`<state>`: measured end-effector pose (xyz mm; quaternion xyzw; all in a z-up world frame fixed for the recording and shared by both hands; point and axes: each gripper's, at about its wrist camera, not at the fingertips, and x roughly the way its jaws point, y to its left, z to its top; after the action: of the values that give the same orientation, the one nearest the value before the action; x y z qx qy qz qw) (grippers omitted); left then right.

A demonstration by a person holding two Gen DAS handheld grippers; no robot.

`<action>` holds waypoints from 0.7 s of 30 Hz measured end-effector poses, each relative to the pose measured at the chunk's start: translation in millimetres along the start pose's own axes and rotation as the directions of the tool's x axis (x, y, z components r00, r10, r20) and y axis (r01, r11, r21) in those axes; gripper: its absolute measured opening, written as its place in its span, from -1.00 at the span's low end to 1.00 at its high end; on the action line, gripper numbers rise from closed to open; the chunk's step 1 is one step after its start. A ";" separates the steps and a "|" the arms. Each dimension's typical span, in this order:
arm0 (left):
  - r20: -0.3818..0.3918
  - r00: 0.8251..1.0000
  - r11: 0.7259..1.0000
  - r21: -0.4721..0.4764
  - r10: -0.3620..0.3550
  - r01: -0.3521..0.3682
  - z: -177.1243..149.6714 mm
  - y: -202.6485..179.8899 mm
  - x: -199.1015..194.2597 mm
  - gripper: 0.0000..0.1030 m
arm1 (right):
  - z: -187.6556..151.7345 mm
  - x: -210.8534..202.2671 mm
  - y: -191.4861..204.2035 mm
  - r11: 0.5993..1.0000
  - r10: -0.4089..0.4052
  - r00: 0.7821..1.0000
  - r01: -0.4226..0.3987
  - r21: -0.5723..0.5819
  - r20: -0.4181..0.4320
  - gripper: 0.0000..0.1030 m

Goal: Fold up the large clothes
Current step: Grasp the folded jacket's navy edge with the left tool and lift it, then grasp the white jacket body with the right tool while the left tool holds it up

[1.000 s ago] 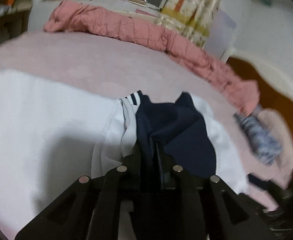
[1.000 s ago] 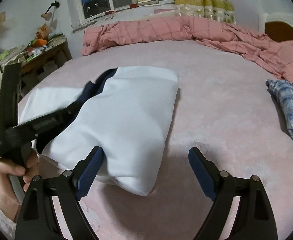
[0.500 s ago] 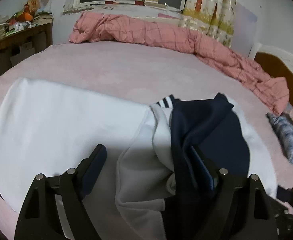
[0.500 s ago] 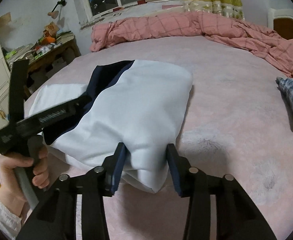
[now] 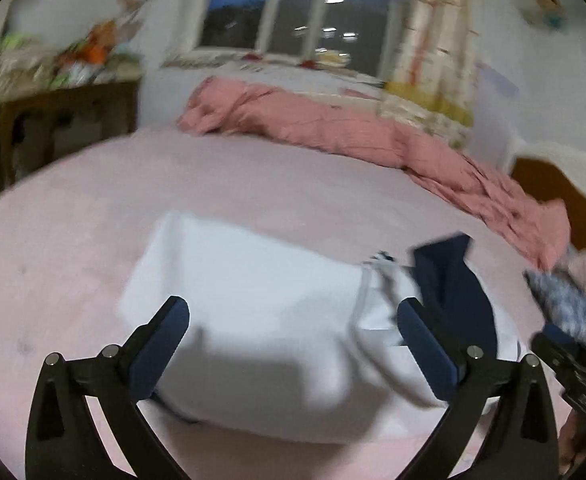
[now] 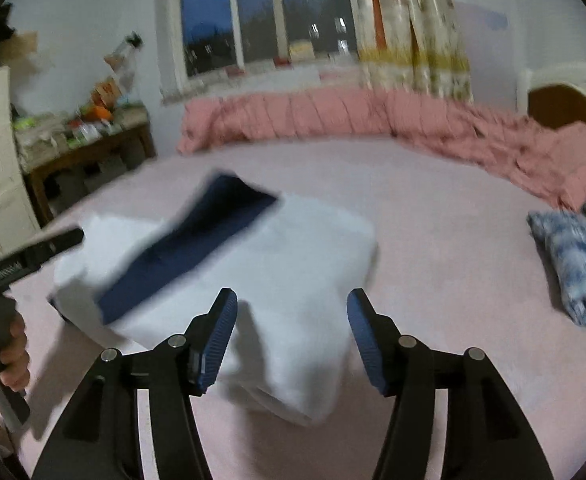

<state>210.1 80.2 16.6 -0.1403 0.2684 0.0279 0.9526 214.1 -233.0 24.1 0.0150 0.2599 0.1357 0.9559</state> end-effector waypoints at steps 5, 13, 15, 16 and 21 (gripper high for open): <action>-0.075 0.989 0.974 -0.174 0.131 -0.142 -6.4 72.0 14.8 0.99 | 11.2 7.2 32.8 0.993 0.115 0.993 -0.116 -0.032 -0.028 0.50; -0.252 0.967 0.959 -0.283 -0.038 -0.036 -25.5 93.0 62.8 0.98 | 0.3 68.4 113.4 0.935 0.107 0.963 -0.182 -0.305 -0.248 0.29; -0.249 0.968 0.975 -0.223 -0.039 -0.018 -27.8 77.8 66.8 0.92 | -5.9 77.4 119.0 0.936 0.039 0.976 -0.110 -0.334 -0.212 0.10; -0.243 0.970 0.980 -0.196 -0.013 -0.036 -27.8 69.9 68.7 0.57 | -7.3 78.0 120.5 0.934 -0.007 0.983 -0.059 -0.352 -0.182 -0.22; -0.202 0.976 0.969 -0.243 -0.082 0.032 -33.6 74.6 62.6 -0.26 | -12.0 69.6 123.4 0.887 -0.183 0.976 0.113 -0.447 -0.118 -0.66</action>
<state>237.0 140.9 -62.2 -0.2635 0.3581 0.0174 0.8956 234.7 -96.2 -8.3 -0.2307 0.2974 0.1178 0.9190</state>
